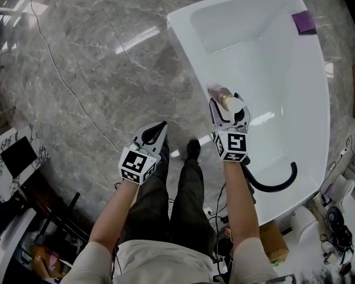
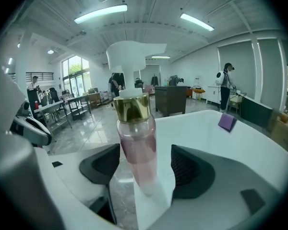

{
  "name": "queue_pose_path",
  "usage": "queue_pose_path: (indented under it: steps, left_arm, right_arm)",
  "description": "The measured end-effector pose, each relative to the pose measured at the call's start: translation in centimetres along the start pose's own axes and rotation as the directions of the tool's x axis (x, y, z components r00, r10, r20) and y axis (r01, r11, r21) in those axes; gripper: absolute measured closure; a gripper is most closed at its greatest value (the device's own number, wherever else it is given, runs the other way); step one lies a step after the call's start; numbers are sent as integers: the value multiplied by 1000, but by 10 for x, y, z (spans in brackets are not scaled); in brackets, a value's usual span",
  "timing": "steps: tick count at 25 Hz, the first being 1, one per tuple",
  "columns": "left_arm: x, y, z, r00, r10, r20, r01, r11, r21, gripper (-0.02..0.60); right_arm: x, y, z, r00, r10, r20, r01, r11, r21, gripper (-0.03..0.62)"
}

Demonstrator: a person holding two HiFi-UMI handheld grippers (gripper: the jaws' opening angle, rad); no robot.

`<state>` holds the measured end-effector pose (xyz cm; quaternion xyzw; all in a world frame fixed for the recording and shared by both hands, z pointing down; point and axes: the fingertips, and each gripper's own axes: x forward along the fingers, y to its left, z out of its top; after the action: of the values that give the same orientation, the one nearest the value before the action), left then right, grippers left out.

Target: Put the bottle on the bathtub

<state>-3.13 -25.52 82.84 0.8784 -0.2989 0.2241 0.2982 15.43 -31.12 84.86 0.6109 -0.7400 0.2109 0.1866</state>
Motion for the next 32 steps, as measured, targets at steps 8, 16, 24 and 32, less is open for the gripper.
queue_pose_path:
  steps: [8, 16, 24, 32]
  left_arm:
    - [-25, -20, 8, 999, 34, 30, -35, 999, 9, 574]
    - [-61, -56, 37, 993, 61, 102, -61, 998, 4, 574]
    - [-108, -116, 82, 981, 69, 181, -74, 997, 23, 574]
    - [-147, -195, 106, 977, 58, 205, -68, 997, 43, 574]
  right_arm:
    - [-30, -2, 6, 999, -43, -23, 43, 999, 5, 272]
    - [-77, 15, 39, 1000, -24, 8, 24, 999, -23, 273]
    - [-155, 37, 80, 1000, 9, 15, -8, 999, -38, 276]
    - [-253, 33, 129, 996, 59, 65, -59, 998, 1, 337]
